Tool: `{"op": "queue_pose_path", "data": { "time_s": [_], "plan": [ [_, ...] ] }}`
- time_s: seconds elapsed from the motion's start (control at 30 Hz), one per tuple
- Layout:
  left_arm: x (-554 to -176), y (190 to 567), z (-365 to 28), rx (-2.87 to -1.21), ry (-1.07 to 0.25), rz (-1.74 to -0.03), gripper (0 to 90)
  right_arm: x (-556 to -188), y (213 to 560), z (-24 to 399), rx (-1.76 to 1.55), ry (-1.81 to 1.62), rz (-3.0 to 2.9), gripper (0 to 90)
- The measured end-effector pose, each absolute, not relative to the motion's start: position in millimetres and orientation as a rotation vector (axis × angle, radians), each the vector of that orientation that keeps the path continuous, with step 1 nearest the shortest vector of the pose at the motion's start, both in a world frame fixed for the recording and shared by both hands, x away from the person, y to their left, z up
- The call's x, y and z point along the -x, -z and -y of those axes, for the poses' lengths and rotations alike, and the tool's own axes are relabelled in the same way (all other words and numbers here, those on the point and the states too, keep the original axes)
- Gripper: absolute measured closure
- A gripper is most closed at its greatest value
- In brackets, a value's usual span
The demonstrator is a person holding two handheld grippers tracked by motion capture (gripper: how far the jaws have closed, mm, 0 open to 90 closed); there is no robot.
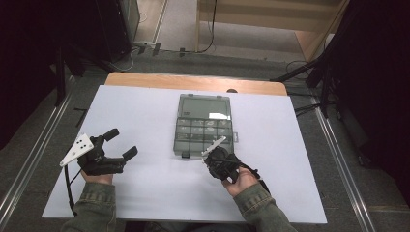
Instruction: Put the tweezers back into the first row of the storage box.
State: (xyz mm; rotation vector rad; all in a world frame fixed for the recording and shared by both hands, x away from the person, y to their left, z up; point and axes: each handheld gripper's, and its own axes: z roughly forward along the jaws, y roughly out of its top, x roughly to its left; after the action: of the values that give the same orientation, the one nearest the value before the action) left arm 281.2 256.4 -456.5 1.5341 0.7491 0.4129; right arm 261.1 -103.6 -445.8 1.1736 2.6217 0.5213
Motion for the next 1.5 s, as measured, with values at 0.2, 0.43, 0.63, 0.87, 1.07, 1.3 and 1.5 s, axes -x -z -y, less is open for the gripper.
{"op": "queue_pose_path", "data": {
  "time_s": [0.2,0.43,0.63,0.87,1.07,1.3,1.5],
  "plan": [
    [-281.0,456.6,-255.7,-1.535,-0.414,-0.749,0.0,-272.9,440.4,105.6,-1.149,-0.521,-2.629,85.3],
    [-281.2,457.0,-255.5,-1.538,-0.415,-0.751,0.0,-285.0,426.6,107.7,-1.127,-0.515,-2.620,85.3],
    [-281.4,457.1,-255.4,-1.537,-0.417,-0.753,0.0,-295.4,418.8,110.0,-1.079,-0.514,-2.600,85.3],
    [-281.9,457.4,-254.9,-1.537,-0.414,-0.753,0.0,-311.9,416.0,110.5,-1.062,-0.494,-2.609,85.3],
    [-281.4,456.9,-255.7,-1.531,-0.411,-0.755,0.0,-327.4,418.1,110.0,-1.066,-0.468,-2.602,85.3],
    [-281.1,457.0,-255.0,-1.530,-0.401,-0.753,0.0,-345.8,424.4,110.4,-1.060,-0.442,-2.587,85.2],
    [-281.0,456.9,-256.0,-1.534,-0.403,-0.753,0.0,-356.9,425.9,110.9,-1.050,-0.429,-2.591,85.2]
  ]
}}
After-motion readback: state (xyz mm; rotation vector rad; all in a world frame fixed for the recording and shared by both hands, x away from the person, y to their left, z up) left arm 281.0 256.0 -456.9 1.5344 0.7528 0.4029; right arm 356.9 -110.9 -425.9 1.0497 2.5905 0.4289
